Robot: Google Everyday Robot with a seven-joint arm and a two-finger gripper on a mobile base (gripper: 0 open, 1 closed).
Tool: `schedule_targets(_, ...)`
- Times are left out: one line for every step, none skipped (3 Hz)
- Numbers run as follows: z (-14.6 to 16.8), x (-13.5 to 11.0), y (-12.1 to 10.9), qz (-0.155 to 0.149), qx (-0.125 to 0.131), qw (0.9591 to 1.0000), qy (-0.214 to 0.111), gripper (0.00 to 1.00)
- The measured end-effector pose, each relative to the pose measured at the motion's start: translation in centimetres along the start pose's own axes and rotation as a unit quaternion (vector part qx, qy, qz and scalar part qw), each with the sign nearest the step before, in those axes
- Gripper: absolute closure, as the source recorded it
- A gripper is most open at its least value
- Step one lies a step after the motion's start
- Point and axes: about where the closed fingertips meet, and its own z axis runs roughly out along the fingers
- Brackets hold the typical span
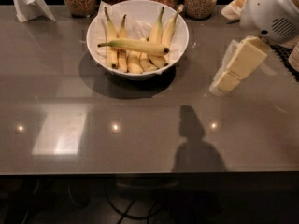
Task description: Pick banana from white bowl
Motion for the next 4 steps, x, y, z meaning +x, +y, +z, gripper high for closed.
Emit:
schedule_targets(2.1, -4.2, -2.0, -0.002, 0.007, 0.9983, -0.058, 0.0)
schedule_targets(5.4, -8.3, -3.1, -0.044, 0.0, 0.9957, -0.081, 0.0)
schedule_targets(5.4, -8.3, -3.1, -0.044, 0.0, 0.9957, -0.081, 0.0)
schedule_targets(6.9, -10.0, -3.9, -0.045, 0.018, 0.9952, -0.085, 0.0)
